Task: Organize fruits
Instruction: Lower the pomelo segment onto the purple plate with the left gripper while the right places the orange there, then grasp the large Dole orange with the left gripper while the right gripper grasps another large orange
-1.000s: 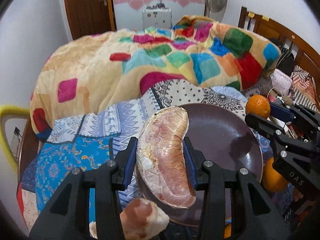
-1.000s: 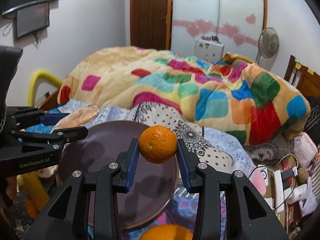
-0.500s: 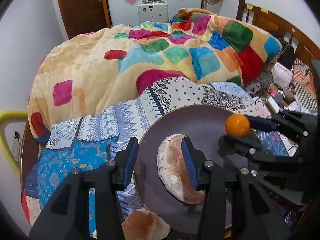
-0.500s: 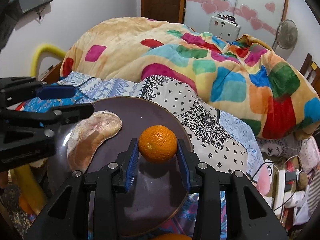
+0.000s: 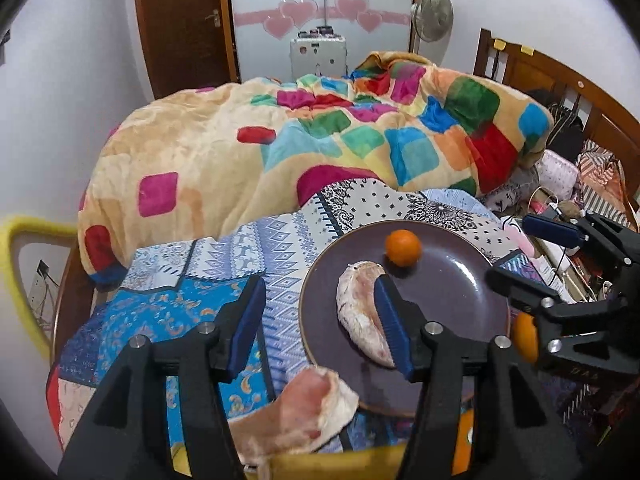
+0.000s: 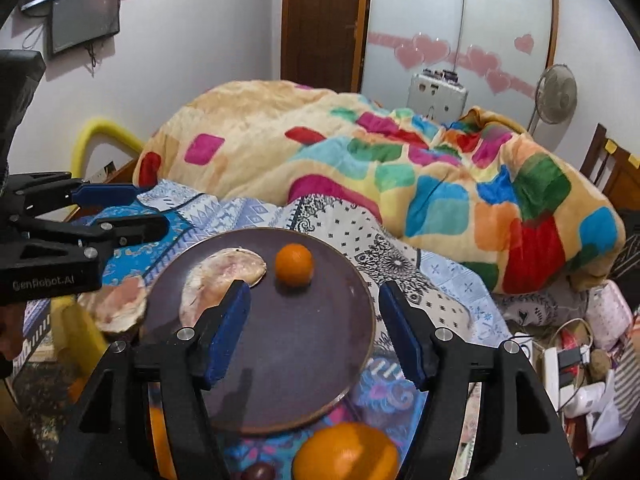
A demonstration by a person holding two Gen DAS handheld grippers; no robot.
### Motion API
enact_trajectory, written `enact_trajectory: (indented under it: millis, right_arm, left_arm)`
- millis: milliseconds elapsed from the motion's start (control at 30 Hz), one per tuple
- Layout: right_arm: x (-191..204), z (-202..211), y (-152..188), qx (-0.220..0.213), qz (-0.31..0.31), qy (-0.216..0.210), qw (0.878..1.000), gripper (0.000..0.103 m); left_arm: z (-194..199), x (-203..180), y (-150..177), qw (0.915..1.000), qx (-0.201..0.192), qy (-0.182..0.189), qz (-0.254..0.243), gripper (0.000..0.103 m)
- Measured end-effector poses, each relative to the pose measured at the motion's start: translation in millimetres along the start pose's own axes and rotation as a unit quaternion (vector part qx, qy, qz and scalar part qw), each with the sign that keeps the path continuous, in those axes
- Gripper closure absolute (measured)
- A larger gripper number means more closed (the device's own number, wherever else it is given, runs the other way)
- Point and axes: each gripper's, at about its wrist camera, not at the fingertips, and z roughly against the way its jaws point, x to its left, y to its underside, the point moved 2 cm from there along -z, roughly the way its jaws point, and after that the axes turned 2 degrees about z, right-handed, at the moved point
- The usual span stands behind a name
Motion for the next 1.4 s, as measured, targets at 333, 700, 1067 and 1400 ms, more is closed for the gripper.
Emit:
enact_trajectory:
  millis: [333,700,1067,1400]
  right_arm:
    - [4,43,26,-0.025,0.002,0.018,1.0,0.039]
    - [-14,71,69,-0.014,-0.029,0.02,0.999,0.039]
    - [-21,85,101,-0.006,-0.039,0.022,0.999,0.039]
    - [-32,86,112,-0.003,-0.056,0.017,0.998,0.039]
  left_arm:
    - [45,-2,28,0.9998,-0.019,-0.002,-0.004,0.031]
    - [46,-50,68,0.9996,0.009,0.027,0.003,0.02]
    - [36,-91,92,0.999,0.02,0.039,-0.005,0.014]
    - [29,-113,102,0.9969,0.045,0.063,-0.014,0.014]
